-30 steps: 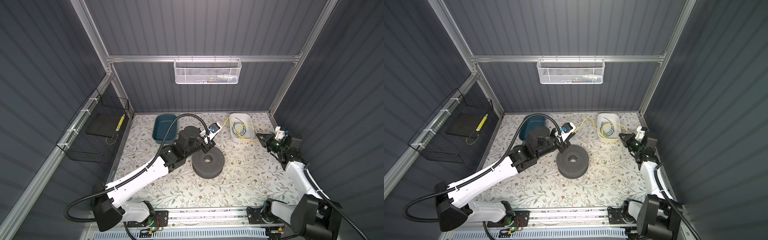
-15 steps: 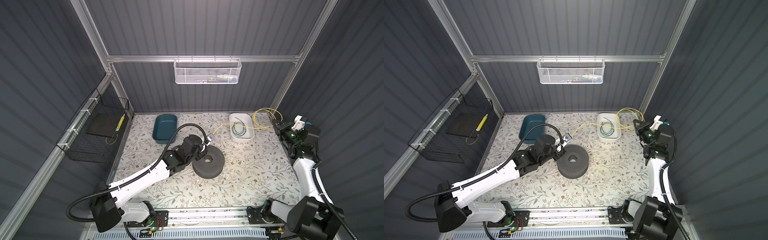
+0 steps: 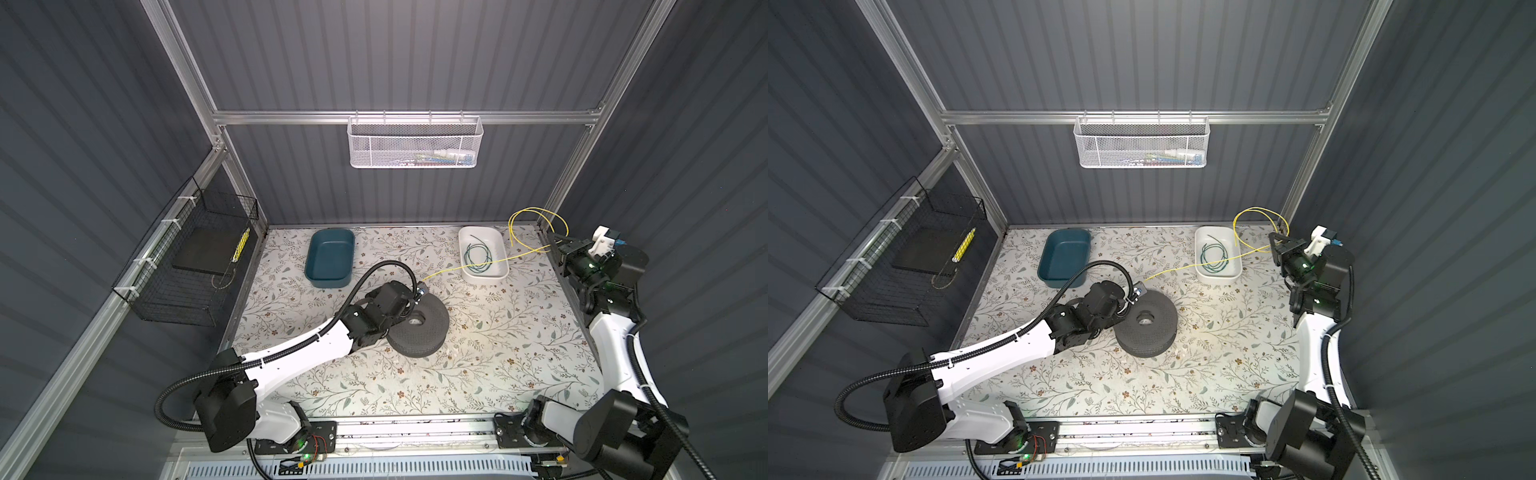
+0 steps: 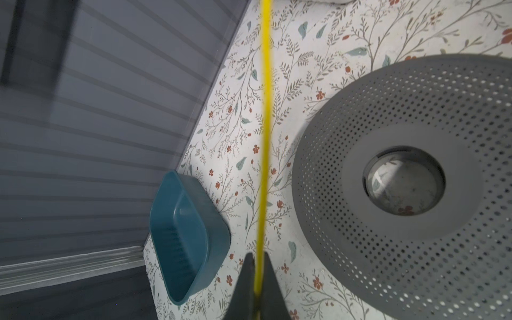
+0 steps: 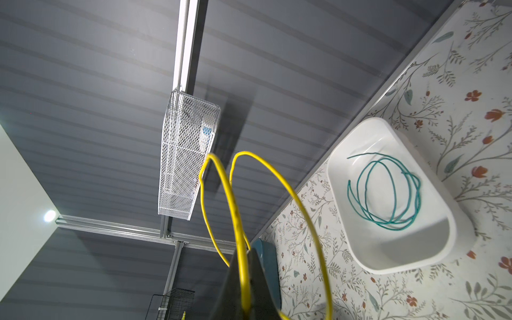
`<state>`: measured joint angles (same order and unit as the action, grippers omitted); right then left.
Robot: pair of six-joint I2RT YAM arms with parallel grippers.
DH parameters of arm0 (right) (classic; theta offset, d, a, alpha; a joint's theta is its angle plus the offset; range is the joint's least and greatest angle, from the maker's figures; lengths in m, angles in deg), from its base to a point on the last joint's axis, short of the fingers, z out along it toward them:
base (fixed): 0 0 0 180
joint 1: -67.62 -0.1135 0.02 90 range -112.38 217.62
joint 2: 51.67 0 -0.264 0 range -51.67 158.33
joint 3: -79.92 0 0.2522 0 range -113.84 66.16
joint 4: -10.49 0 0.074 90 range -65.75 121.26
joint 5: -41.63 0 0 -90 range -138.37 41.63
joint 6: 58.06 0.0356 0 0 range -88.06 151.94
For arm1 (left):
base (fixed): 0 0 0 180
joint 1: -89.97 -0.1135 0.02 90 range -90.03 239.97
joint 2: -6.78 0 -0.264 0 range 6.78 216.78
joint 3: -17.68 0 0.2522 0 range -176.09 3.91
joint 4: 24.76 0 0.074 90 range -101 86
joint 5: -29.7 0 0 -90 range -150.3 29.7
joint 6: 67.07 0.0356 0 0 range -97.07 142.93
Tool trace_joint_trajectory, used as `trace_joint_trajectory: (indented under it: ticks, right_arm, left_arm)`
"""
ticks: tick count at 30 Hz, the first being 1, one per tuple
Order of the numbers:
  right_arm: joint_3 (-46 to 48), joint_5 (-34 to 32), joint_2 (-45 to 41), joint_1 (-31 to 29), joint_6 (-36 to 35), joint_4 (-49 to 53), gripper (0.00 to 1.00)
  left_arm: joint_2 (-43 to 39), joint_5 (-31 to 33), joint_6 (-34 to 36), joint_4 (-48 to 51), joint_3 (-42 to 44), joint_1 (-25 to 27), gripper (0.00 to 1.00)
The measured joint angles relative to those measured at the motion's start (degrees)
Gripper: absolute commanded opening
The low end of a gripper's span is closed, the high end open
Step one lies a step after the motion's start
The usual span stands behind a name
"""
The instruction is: Wrap the cables
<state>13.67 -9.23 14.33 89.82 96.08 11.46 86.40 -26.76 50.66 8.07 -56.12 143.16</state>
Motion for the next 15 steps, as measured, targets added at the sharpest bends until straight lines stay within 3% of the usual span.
trace_joint_trajectory:
  ticks: [6, 15]
  right_arm:
    - [0.0, -3.85, -3.54, -5.86, -3.61, 2.38, 0.0]
    - [-0.22, -9.62, -3.96, -12.68, -6.84, 6.56, 0.0]
  left_arm:
    - [-0.33, -1.44, 2.21, 7.02, -10.27, -0.57, 0.72]
    - [-6.27, -3.67, 6.56, 11.15, -23.45, -0.68, 0.76]
